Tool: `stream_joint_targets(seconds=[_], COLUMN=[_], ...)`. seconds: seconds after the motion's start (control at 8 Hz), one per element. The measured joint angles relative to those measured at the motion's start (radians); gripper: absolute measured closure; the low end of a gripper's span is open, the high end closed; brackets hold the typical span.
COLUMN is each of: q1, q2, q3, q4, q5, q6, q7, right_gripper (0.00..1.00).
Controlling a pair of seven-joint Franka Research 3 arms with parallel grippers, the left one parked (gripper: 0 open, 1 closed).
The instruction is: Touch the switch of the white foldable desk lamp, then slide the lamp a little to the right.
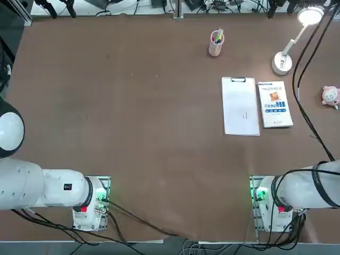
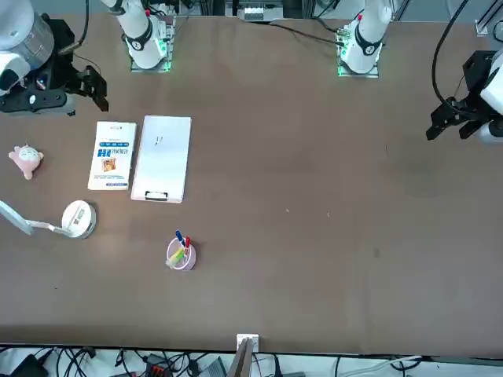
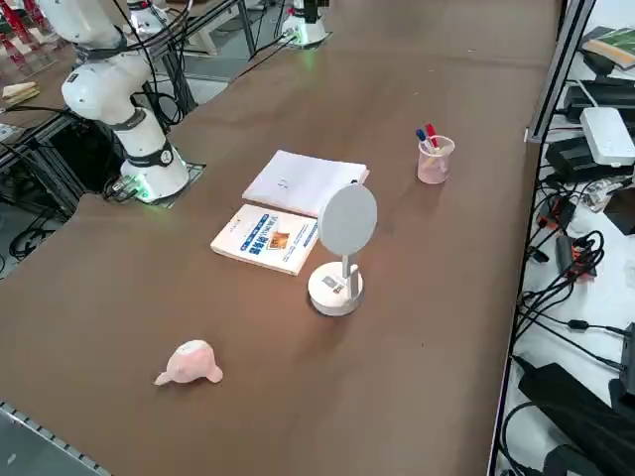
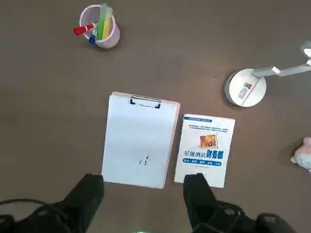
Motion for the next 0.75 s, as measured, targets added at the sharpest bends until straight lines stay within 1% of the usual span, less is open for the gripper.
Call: stream_joint_targets(seconds=[0.5,0.62,0.75], q1=[-0.022,-0.023,-0.023], q2=[0.043,0.055,0.059], q3=[-0.001,-0.007,-0.024], q4=[0.011,0.022,0.03], q5=[0.0,0.0,0.001], q6=[0.048,0.049,0.049], q7=[0.006,0.023,0.039], right_gripper=[0.0,0.0,0.0])
